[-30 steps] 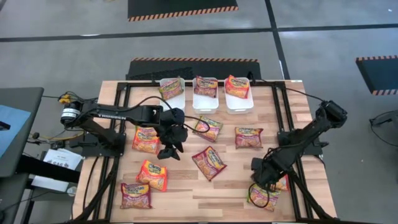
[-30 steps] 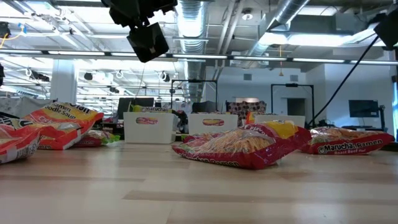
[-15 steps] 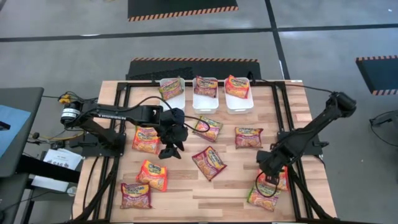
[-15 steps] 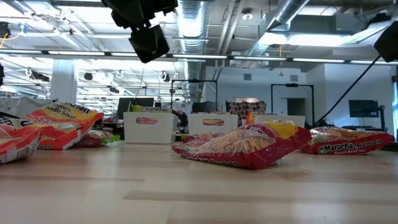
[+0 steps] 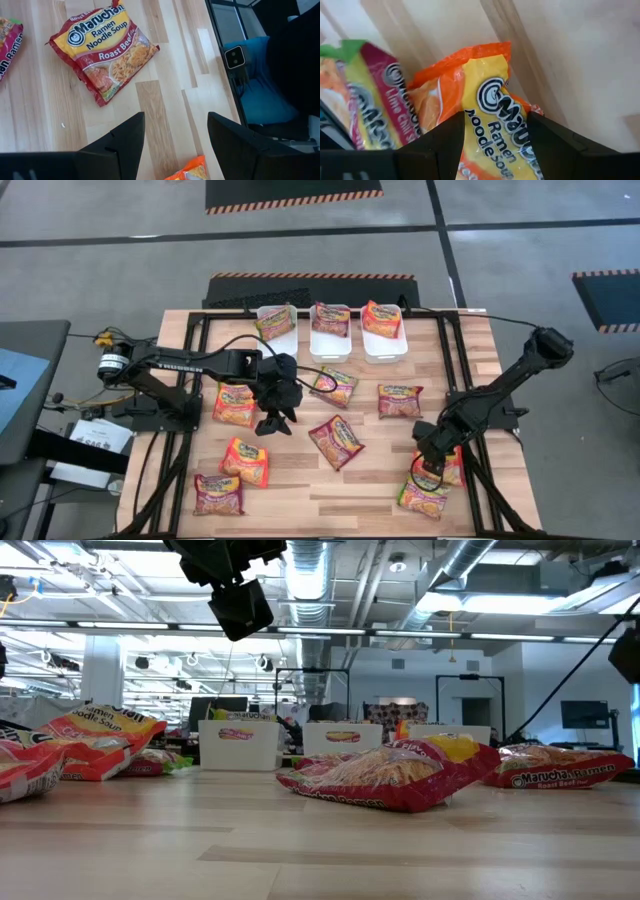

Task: Sort Maruchan noodles
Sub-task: Put the orange noodle pack into the right white bin

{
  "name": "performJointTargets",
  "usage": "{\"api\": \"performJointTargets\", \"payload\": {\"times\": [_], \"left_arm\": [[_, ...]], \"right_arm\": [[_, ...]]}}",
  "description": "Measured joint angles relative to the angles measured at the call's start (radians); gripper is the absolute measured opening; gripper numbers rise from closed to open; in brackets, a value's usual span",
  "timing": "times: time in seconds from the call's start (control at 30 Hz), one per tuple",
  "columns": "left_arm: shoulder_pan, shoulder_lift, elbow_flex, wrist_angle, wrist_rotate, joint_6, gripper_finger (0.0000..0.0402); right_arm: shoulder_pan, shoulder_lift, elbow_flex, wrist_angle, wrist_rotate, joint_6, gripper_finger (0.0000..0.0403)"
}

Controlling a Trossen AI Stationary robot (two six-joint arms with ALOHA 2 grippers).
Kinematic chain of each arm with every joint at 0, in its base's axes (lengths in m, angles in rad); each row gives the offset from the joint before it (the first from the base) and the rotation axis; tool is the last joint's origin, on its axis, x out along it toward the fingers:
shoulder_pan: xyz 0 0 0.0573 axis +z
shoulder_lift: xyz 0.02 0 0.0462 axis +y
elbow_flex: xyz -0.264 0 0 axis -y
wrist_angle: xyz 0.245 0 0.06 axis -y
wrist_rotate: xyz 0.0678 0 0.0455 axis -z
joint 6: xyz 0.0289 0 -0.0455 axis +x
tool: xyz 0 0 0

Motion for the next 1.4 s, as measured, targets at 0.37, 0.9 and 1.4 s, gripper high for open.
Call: {"api": "performJointTargets", "payload": {"times": [0.37,0.9,1.4], "left_arm": [[0.000,0.000,0.000,0.007,-0.003,0.001,0.0201],[0.000,0.000,0.000,0.008,-0.023,-0.030,0.0201],[0.048,-0.023,0.000,0.006,-0.053,-0.096,0.0201]], "right_arm": [[-0.001,0.149,-0.004,0.056,-0.037,0.029,0.0198],[0.002,0.207,0.061,0.055,0.000,0.062,0.0008],[0.000,0.208,0.275,-0.339,0.249,0.086,0.0005]]}}
